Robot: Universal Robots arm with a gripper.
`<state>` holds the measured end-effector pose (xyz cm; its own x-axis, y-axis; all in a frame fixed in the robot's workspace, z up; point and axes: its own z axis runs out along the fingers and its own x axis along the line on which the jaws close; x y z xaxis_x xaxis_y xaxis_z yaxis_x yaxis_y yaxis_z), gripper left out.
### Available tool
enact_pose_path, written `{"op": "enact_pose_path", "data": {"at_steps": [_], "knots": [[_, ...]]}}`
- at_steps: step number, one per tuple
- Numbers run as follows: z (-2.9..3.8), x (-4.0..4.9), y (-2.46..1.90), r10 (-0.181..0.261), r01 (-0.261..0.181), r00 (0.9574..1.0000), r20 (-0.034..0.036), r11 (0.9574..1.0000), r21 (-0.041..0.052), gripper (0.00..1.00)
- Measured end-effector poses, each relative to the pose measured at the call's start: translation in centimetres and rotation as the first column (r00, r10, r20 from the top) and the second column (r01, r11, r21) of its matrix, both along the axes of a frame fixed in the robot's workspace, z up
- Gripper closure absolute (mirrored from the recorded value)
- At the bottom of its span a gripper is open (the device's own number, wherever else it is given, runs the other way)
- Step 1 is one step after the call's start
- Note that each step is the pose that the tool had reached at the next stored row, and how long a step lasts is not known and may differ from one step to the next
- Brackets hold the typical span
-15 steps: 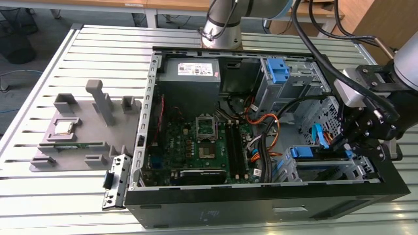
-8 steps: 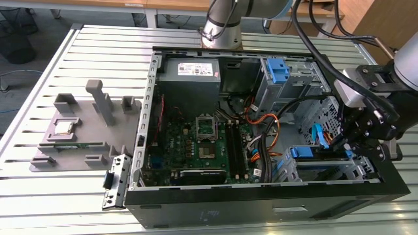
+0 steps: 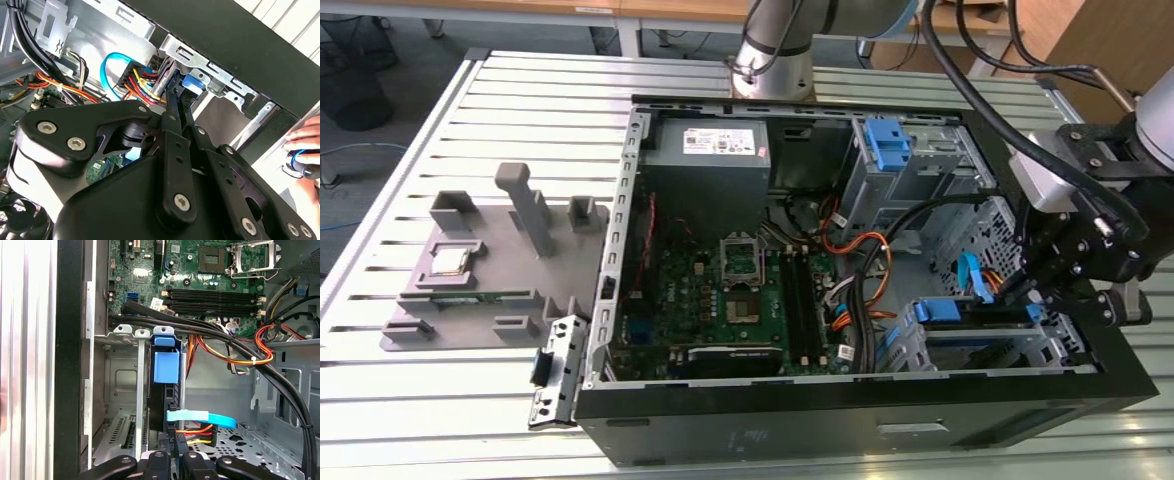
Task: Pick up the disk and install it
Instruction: 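Insert the second disk wire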
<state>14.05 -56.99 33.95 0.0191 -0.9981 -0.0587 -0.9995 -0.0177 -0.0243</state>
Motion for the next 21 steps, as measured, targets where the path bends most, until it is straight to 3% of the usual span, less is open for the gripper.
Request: {"op": "enact_pose_path", "data": {"at_steps": [10, 21], "knots": [[-0.32, 0.00, 0.49, -0.001, 0.001, 1.0000, 0.0000, 1.0000, -0.0005, 0.84], [-0.39, 0.14, 0.49, -0.001, 0.001, 1.0000, 0.0000, 1.0000, -0.0067, 0.84]]}}
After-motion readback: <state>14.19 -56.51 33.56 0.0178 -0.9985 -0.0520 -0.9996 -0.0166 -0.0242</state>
